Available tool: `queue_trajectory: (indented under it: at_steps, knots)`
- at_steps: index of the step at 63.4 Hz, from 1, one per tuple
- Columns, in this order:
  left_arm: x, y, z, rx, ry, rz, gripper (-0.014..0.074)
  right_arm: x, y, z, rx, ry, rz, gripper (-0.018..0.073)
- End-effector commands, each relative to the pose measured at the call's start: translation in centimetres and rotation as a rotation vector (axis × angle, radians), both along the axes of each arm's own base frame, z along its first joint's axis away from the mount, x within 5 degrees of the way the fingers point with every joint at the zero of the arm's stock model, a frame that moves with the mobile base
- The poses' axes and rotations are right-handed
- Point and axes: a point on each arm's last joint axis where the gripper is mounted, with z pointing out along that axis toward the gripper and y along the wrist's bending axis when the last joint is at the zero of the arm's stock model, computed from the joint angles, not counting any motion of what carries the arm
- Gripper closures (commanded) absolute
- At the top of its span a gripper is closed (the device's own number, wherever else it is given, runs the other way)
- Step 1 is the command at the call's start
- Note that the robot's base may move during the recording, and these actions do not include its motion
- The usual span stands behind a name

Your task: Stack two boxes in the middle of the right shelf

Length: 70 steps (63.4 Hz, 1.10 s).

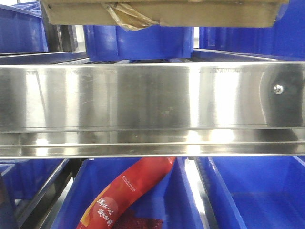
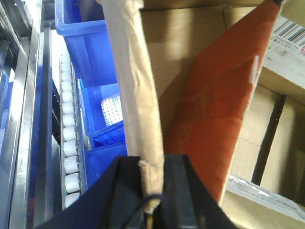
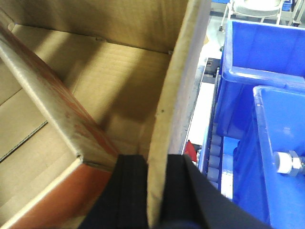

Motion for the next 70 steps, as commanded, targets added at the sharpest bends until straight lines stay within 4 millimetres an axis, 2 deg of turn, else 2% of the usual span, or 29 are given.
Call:
queue_trajectory:
  at_steps: [1,39,50,59,70]
  knots:
    - [-0.3,0.1,0.7,-0.005,-0.053,-0.001,0.0708,-0.5,-0.2,1.4,0.016,-0.097,-0.007,0.0713]
    - [-0.3,0.1,0.8,-0.006,-0.059,-0.001,0.0708,-0.5,-0.2,1.4,0.016,-0.097,-0.007,0.0713]
    - [-0.4,0.5,0.5,0.036,-0.031,0.028,0.0708,-0.5,0.3,1.3,0.102,-0.066,0.024,0.0713]
    - [0.2,2.0,0.6,0.129,-0.062,0.12,0.0708,1.1,1.4,0.1,0.205,0.019,0.061,0.0713]
    - [1.6,3.5,-0.6,0.111,-0.001,0.111,0.0708,3.4,2.8,-2.4,0.192,0.13,0.085,0.0713]
